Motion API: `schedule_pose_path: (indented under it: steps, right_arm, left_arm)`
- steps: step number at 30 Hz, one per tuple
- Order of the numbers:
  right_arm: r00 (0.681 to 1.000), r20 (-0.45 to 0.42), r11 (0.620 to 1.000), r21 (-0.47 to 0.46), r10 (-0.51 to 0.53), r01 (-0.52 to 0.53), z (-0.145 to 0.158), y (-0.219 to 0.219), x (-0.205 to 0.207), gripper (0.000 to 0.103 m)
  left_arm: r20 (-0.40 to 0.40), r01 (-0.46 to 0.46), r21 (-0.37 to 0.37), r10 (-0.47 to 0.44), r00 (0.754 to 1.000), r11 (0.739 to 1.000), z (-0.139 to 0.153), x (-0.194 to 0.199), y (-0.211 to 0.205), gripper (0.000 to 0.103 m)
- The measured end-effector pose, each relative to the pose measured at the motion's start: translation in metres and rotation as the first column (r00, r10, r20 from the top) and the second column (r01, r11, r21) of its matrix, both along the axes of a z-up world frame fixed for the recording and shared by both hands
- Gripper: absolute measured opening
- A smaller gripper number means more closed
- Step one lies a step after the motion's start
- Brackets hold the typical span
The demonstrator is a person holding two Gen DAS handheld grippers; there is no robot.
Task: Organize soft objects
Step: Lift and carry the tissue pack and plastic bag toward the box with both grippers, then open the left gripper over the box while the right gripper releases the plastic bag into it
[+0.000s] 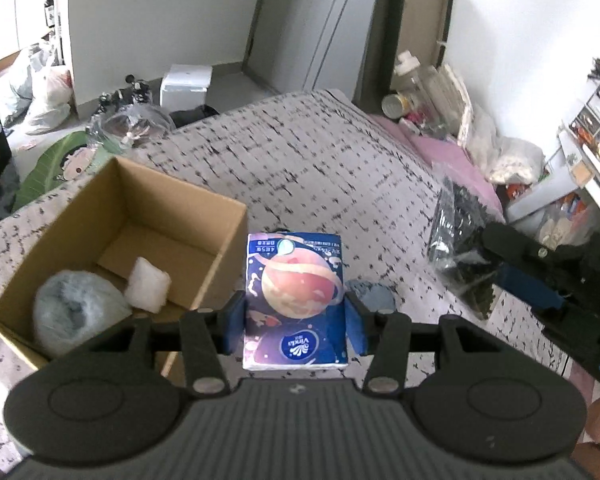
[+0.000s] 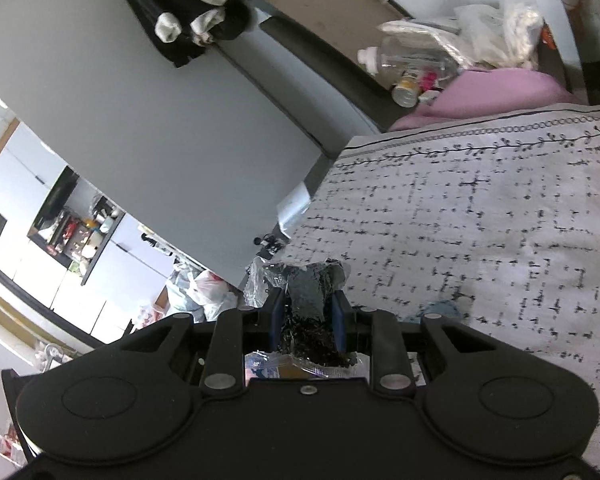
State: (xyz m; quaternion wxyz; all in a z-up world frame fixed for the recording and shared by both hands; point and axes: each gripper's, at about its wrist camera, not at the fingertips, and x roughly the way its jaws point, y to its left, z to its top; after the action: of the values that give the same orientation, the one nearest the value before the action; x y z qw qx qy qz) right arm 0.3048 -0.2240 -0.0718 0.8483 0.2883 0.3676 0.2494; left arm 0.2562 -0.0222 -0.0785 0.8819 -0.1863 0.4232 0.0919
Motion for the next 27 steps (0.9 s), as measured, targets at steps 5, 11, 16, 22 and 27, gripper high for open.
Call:
schedule_pose_path:
  steps: [5, 11, 16, 22, 27]
  right_arm:
    - [1.0, 0.013, 1.0, -0.01, 0.022, -0.021, 0.004, 0.012, -0.005, 0.025]
    - [0.998, 0.03, 0.998, -0.028, 0.051, -0.05, 0.008, 0.028, -0.01, 0.025]
    - [0.996, 0.036, 0.996, -0.048, 0.079, -0.077, 0.009, 0.047, -0.013, 0.025]
    - [0.992, 0.034, 0.989, -0.083, 0.124, -0.12, 0.006, 0.075, -0.018, 0.025]
    - [0.988, 0.028, 0.983, -0.109, 0.15, -0.147, 0.003, 0.093, -0.02, 0.025]
  left_arm:
    - [0.022, -0.025, -0.004, 0.025, 0.999, 1.0, 0.012, -0.006, 0.016, 0.05]
    - [0.045, -0.056, 0.004, 0.056, 0.997, 0.998, 0.021, -0.012, 0.038, 0.05]
    - [0.044, -0.09, -0.011, 0.09, 0.995, 0.996, 0.018, -0.015, 0.061, 0.05]
    - [0.038, -0.112, -0.019, 0.113, 0.993, 0.994, 0.01, -0.017, 0.087, 0.05]
    - [0.041, -0.117, -0.045, 0.119, 0.992, 0.992, 0.0, -0.015, 0.108, 0.05]
